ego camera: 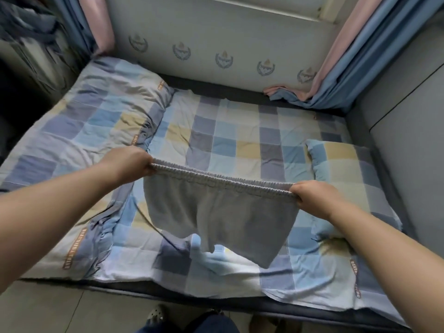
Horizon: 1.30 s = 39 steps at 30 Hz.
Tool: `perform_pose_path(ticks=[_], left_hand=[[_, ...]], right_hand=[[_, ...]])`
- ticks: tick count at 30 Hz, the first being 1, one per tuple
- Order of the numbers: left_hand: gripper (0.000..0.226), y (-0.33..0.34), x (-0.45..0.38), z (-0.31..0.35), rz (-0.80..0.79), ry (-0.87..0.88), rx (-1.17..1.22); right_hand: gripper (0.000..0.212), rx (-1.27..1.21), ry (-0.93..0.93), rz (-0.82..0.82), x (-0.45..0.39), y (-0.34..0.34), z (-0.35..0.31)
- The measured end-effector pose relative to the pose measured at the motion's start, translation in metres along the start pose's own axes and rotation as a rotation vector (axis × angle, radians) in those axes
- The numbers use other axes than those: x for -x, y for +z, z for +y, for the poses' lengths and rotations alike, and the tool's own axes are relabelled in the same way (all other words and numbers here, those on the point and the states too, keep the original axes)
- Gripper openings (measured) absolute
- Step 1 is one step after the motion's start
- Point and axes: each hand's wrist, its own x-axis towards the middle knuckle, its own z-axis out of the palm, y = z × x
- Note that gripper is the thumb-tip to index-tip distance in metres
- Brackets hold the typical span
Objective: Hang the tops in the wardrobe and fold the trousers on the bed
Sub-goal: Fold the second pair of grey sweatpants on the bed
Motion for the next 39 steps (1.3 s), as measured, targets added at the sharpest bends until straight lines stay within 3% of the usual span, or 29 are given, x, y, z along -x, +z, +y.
perform_pose_path(ticks=[3,11,16,19,24,32,39], left_hand=[[0.021,-0.015,-0.034,0.006,-0.052,-0.049,-0.113],[0.021,-0.132,-0.108,-0.031,0.225,-0.232,-0.188],[0.030,-0.146,-0.112,-0.033,0.304,-0.259,-0.144],[0.024,-0.134,-0.111,-0.034,0.334,-0.245,-0.113],[0.026,-0.045,-0.094,-0.014,0.200,-0.285,0.103],[0.052,0.186,-0.028,0.052,-0.243,-0.381,0.491],[0.059,0.329,0.042,0.094,-0.574,-0.407,0.534]], right_hand=[[0.020,0.119,-0.040,0.026,-0.031,-0.005,0.020],[0.032,0.171,0.126,0.336,-0.090,-0.115,0.091],[0.040,0.206,0.174,0.386,-0.099,-0.133,0.106],[0.041,0.206,0.163,0.395,-0.099,-0.125,0.101],[0.037,0.209,0.127,0.250,-0.090,-0.055,0.064],[0.038,-0.010,0.129,-0.112,-0.088,0.138,-0.054],[0.033,-0.122,0.001,-0.420,-0.052,0.287,-0.138]])
